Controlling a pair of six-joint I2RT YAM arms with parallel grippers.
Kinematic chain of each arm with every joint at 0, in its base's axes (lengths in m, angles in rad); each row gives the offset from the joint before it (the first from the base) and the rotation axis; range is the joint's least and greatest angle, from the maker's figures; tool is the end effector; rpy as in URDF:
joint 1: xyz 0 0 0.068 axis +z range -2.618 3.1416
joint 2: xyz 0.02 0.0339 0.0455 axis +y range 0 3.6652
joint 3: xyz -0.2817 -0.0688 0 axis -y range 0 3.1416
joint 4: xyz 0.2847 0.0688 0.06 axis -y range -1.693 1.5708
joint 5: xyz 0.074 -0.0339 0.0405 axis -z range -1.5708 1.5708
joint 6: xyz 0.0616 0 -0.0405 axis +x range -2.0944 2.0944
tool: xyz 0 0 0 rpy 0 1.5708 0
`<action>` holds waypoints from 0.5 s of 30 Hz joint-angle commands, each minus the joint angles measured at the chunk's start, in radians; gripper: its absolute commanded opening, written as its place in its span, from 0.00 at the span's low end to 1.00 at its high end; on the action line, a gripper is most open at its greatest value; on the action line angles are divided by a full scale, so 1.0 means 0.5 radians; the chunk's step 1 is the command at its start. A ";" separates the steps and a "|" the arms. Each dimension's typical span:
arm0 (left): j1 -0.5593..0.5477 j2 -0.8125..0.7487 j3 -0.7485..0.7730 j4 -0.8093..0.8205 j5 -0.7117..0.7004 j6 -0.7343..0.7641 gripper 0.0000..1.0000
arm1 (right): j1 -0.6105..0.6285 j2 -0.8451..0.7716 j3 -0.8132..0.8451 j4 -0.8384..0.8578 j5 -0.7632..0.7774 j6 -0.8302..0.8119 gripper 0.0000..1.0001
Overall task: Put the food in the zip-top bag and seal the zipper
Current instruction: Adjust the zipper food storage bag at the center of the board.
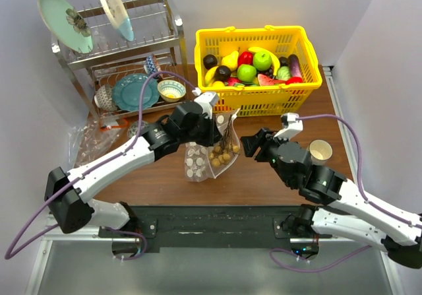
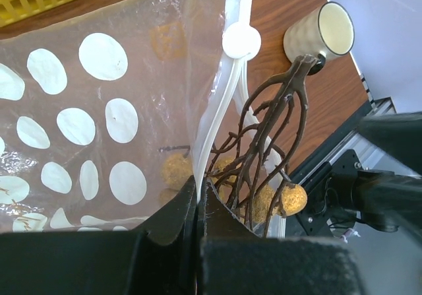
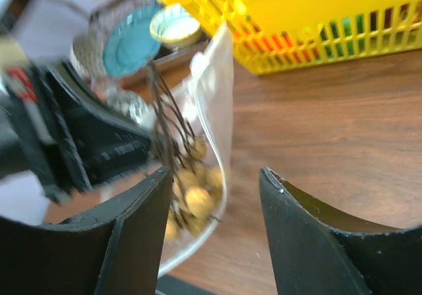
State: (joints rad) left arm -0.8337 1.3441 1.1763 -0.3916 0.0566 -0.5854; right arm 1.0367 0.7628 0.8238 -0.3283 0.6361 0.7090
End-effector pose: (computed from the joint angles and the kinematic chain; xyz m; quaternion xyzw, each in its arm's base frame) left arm 0.2409 -0.2706 0.3277 0.1219 0.8661 -0.3342 0.3512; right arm 0.1415 0.1673 0.3528 0.0640 0.7760 0.2817 0.5607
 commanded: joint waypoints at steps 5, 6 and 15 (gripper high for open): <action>0.011 -0.200 0.040 -0.024 -0.015 0.026 0.00 | 0.010 0.294 0.147 -0.095 -0.441 -0.175 0.55; 0.014 -0.212 0.040 -0.030 -0.015 0.026 0.00 | 0.010 0.309 0.153 -0.092 -0.444 -0.172 0.54; 0.011 -0.289 0.034 -0.073 0.009 0.026 0.00 | 0.010 0.334 0.138 -0.009 -0.432 -0.154 0.50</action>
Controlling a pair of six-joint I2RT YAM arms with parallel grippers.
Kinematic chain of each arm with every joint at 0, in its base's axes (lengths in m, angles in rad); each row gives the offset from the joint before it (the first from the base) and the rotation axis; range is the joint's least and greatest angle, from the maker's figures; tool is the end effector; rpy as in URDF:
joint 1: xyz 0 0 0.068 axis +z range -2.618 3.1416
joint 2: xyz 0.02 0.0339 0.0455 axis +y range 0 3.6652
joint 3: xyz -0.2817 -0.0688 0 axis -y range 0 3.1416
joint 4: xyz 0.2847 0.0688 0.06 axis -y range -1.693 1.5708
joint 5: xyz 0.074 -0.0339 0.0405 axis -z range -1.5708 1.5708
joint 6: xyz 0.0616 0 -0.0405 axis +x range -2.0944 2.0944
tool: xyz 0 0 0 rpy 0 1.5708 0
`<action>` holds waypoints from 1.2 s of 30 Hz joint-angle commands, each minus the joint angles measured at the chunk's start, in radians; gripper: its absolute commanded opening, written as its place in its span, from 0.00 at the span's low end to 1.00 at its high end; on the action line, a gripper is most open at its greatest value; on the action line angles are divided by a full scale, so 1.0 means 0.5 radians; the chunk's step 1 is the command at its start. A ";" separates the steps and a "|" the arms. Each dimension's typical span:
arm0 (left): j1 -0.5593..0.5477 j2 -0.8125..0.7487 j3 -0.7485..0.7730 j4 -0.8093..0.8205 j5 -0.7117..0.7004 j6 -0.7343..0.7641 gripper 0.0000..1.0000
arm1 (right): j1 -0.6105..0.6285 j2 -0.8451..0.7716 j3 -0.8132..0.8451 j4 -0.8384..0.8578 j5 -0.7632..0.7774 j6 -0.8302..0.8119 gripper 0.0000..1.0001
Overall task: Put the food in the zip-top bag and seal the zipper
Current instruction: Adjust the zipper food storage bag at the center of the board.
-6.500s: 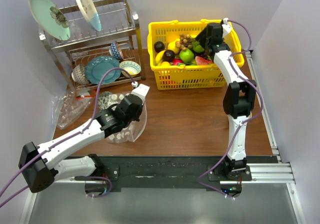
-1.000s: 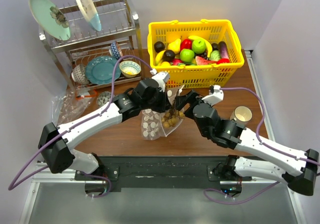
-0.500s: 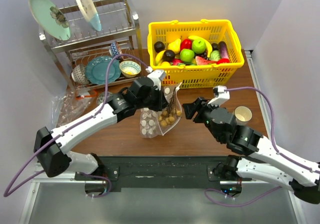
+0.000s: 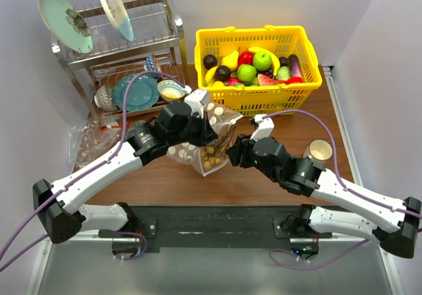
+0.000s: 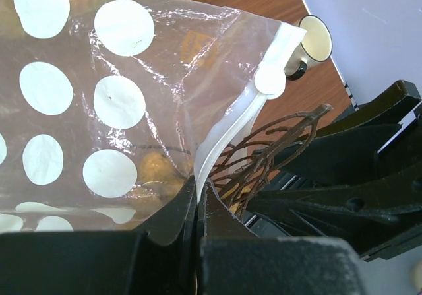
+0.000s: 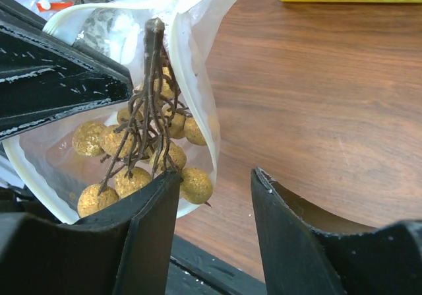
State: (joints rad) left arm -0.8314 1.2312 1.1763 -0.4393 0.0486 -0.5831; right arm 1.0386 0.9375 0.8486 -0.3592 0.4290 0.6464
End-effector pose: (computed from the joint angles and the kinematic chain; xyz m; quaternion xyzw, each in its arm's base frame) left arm 0.2222 -0.2481 0.3591 0.1186 0.8502 -0.3489 0.3760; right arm 0.1537 0.2105 0.3187 -0.0500 0.8334 0.2682 0.4807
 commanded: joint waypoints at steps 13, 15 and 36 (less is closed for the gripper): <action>0.006 -0.051 -0.039 0.056 0.151 0.074 0.00 | 0.006 -0.053 0.110 0.080 0.010 -0.023 0.42; 0.006 -0.048 -0.055 0.081 0.212 0.089 0.00 | 0.006 -0.056 0.116 0.071 0.023 -0.032 0.42; 0.015 -0.131 0.010 0.010 0.280 0.120 0.00 | 0.000 -0.065 0.134 -0.027 0.026 0.023 0.35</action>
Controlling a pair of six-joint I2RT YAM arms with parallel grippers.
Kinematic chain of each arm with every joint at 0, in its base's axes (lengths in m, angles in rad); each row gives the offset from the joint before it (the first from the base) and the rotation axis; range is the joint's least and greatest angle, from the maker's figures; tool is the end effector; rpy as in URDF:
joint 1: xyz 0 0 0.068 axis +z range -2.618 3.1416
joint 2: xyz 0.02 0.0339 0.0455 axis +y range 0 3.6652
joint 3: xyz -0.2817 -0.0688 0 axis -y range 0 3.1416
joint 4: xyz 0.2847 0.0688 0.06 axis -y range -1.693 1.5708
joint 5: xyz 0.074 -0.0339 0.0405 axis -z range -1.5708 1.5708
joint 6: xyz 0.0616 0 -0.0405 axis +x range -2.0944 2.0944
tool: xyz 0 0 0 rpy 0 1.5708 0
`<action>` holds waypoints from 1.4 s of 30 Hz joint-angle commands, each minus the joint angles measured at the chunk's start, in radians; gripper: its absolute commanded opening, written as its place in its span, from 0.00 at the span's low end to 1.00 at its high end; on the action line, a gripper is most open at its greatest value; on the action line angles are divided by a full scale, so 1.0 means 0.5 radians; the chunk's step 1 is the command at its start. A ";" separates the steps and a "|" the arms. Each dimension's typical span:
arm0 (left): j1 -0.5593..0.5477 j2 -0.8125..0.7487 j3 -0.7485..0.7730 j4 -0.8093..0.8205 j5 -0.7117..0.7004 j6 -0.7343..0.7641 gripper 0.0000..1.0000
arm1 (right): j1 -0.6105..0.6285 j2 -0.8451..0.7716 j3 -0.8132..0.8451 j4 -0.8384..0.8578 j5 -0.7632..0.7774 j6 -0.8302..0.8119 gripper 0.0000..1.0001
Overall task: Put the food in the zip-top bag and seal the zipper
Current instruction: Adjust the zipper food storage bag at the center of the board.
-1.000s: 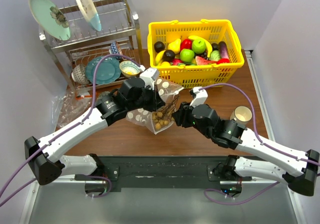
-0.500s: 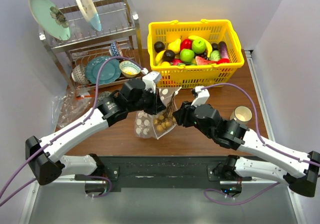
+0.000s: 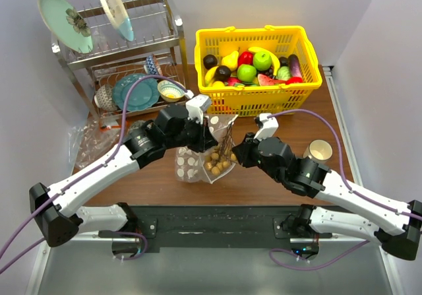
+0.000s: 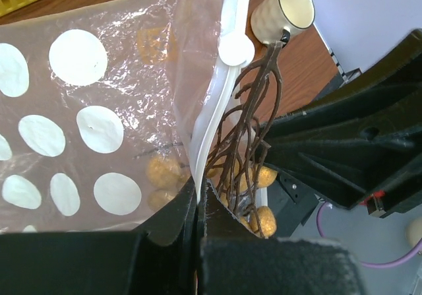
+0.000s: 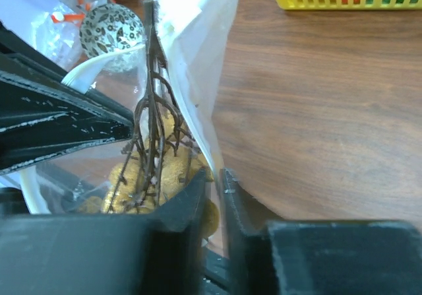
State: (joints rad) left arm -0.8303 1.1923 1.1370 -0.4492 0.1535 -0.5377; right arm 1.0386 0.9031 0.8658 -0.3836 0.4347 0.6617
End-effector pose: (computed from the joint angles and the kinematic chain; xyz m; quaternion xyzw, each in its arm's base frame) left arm 0.2100 -0.2437 0.3542 0.1637 0.8438 -0.3714 0.3510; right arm 0.1496 0.2030 0.3310 -0.0383 0.8269 0.2796 0.4864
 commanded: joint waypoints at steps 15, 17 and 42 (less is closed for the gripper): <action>0.065 -0.004 0.195 -0.196 -0.143 0.057 0.00 | 0.000 0.252 0.350 -0.214 0.044 -0.004 0.00; 0.077 0.076 0.269 -0.343 -0.267 0.124 0.00 | 0.000 0.298 0.516 -0.526 0.176 -0.007 0.00; 0.084 0.331 0.994 -1.292 -1.540 0.345 0.00 | -0.015 0.863 1.045 -0.476 -0.320 -0.207 0.26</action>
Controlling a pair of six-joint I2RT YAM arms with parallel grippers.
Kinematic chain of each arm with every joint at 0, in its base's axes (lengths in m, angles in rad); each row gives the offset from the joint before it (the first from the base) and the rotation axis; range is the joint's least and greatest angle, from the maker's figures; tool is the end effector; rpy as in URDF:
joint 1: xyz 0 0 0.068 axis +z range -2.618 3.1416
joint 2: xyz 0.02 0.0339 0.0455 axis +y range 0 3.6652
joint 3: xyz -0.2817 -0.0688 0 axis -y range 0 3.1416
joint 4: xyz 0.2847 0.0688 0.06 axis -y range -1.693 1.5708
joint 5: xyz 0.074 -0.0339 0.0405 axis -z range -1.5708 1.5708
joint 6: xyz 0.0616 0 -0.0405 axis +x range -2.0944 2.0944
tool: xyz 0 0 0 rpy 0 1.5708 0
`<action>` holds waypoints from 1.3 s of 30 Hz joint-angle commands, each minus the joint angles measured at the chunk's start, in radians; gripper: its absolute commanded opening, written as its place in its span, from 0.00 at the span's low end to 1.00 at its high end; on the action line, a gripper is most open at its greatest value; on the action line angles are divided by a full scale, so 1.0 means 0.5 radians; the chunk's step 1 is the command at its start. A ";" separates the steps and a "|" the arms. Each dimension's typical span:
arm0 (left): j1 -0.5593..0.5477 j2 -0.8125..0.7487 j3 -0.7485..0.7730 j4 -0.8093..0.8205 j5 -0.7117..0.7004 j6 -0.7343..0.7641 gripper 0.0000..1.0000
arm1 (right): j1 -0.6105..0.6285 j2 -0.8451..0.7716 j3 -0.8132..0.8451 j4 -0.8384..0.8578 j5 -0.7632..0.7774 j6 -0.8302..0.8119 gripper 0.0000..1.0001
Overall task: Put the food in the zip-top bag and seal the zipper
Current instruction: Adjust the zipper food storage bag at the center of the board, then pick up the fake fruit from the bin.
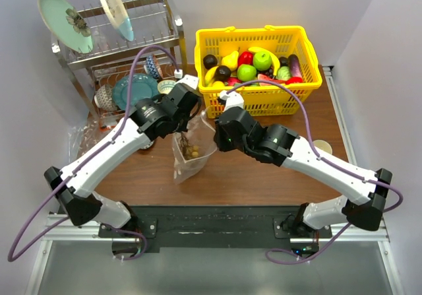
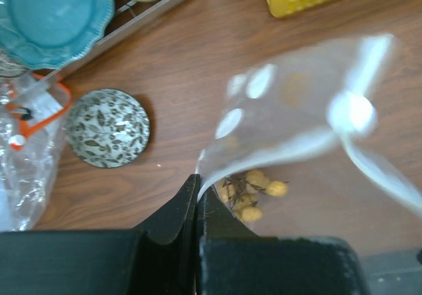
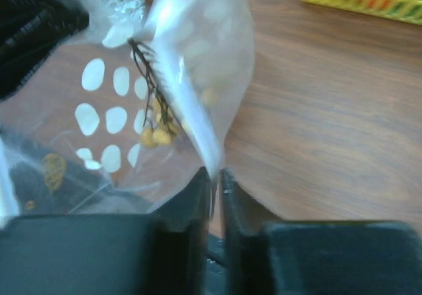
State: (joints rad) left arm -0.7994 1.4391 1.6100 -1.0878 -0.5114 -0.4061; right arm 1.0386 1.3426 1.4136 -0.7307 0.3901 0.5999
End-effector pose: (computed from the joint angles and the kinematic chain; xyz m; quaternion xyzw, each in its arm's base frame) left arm 0.2524 -0.2163 0.3989 0.0994 0.9144 0.0212 0.3917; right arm 0.1925 0.2807 0.3877 -0.1085 0.8784 0.1965 0.4219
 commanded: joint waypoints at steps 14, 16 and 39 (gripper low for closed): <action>0.095 -0.442 -0.670 0.555 -0.447 0.146 0.00 | -0.215 -0.016 0.243 0.186 -0.516 -0.258 0.47; 0.117 -0.510 -0.735 0.659 -0.373 0.201 0.00 | -0.258 0.005 0.299 0.115 -0.522 -0.288 0.48; 0.132 -0.691 -1.060 1.166 -0.100 0.321 0.00 | -1.414 0.723 1.026 0.188 -0.529 -0.430 0.46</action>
State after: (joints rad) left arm -0.7395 1.1469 1.1168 -0.6098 -0.5549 -0.2825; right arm 0.4011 1.6520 1.8378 -0.6807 0.1116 0.4232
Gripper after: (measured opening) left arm 0.019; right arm 0.453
